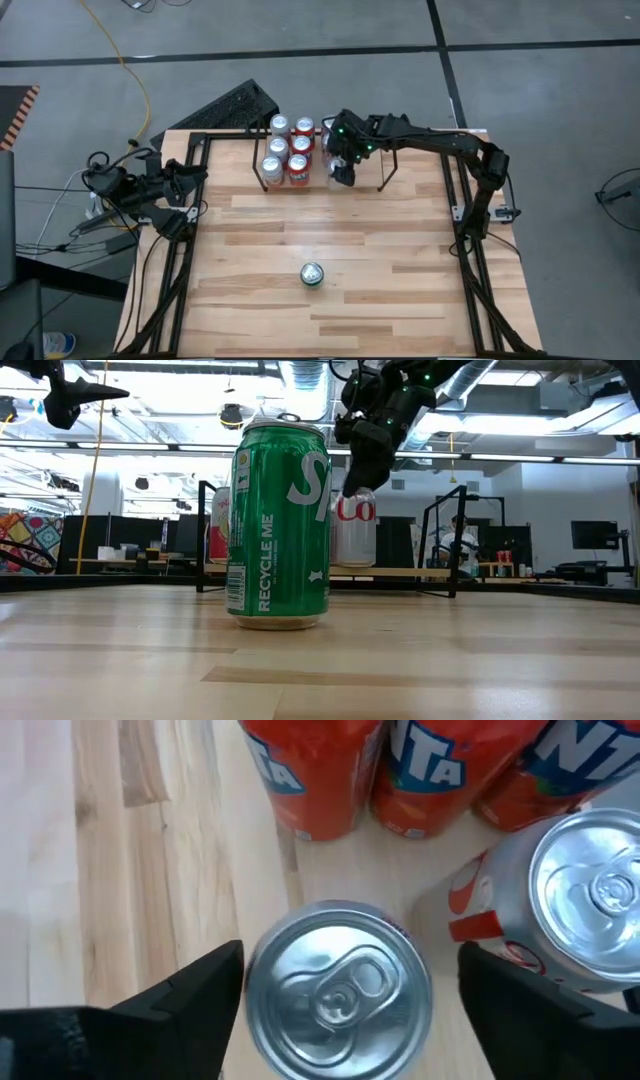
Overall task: Place canned beverage on shelf
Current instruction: Put the silver soda can on the shelf aligned with the other silver soda cans
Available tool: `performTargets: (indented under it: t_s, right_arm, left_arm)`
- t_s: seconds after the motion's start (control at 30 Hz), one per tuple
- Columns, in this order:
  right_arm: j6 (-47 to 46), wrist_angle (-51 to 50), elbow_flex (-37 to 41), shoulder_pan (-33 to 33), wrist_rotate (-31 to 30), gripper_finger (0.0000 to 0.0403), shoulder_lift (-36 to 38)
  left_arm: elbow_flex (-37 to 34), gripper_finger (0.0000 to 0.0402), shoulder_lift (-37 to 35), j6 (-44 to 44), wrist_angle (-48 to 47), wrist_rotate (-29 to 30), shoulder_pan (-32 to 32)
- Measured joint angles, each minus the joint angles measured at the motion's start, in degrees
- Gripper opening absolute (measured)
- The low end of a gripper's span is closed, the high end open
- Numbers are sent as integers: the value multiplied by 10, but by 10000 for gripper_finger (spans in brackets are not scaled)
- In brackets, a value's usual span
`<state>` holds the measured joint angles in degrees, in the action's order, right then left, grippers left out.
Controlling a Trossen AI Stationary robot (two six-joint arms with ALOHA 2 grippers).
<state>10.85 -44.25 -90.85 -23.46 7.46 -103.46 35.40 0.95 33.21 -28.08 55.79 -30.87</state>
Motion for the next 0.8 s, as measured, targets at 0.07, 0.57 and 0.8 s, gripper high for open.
performTargets:
  t_s: [0.07,0.57,0.8]
  right_arm:
    - [-2,0,0,0,0,343,0]
    - [-29,-5,-11,-16,-56,337,8]
    - [-33,5,-11,-13,-81,337,15]
  left_arm:
    - [0,247,0,0,0,0,0]
    - [0,247,0,4,-16,1,0]
    - [0,247,0,4,-17,0,0]
